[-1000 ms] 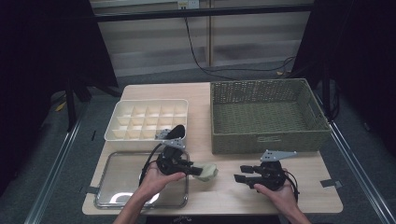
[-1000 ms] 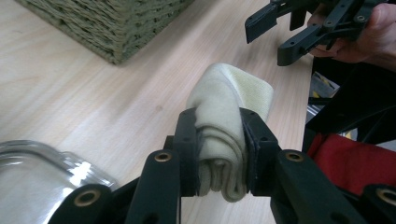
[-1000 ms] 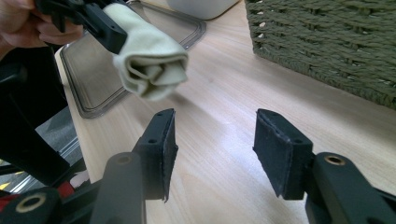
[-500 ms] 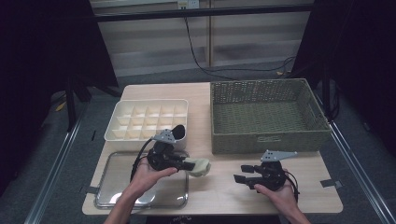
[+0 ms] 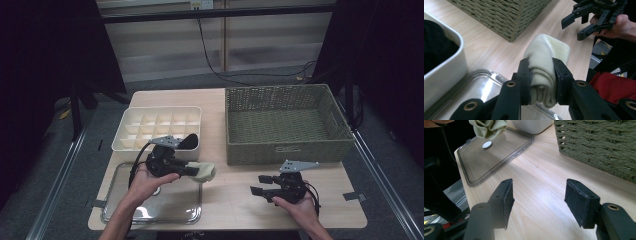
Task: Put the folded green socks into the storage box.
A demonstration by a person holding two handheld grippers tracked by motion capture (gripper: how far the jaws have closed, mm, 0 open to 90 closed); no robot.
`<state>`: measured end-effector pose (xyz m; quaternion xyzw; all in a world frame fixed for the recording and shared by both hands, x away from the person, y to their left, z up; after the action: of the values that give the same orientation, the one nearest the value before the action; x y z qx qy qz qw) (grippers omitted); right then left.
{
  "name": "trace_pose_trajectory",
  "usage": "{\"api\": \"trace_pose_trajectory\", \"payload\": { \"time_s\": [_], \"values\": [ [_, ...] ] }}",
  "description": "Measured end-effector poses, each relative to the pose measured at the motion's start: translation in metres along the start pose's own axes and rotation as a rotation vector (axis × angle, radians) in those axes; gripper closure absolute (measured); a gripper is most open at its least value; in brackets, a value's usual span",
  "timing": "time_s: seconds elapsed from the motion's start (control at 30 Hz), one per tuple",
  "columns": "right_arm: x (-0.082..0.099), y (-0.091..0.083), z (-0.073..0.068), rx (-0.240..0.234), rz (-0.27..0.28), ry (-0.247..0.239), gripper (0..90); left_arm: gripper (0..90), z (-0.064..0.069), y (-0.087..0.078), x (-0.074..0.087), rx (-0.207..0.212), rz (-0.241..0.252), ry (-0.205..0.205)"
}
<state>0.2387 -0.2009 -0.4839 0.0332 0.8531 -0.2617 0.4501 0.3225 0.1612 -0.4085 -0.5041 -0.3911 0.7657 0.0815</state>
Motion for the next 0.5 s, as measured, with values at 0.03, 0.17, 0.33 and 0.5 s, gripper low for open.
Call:
{"api": "trace_pose_trajectory", "payload": {
  "time_s": [0.03,0.17,0.33,0.5],
  "values": [
    [0.000,0.000,0.000,0.001,-0.001,-0.001,39.6,70.9,-0.001,-0.002,-0.001,-0.003,-0.001,0.005],
    [0.000,-0.001,0.000,0.001,0.000,-0.001,39.5,70.9,-0.004,-0.010,-0.003,0.002,0.012,0.013],
    [0.000,0.000,0.000,-0.003,0.000,-0.002,39.1,70.9,-0.011,-0.016,-0.003,-0.015,0.014,-0.012],
    [0.000,-0.001,-0.001,0.000,0.002,-0.003,38.7,70.8,-0.014,-0.025,-0.004,-0.051,-0.013,0.010]
  ]
}}
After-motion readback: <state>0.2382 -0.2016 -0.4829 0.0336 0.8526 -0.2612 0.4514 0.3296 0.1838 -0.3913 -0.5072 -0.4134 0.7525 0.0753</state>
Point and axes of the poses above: each handheld gripper's, and its own axes: y roughly forward along the jaws, x roughly out of its underside, z roughly to its right, the point moved 1 cm from there along y, roughly forward along the jaws, and after that the axes turned 12 degrees about -x, right-handed, at the moved point
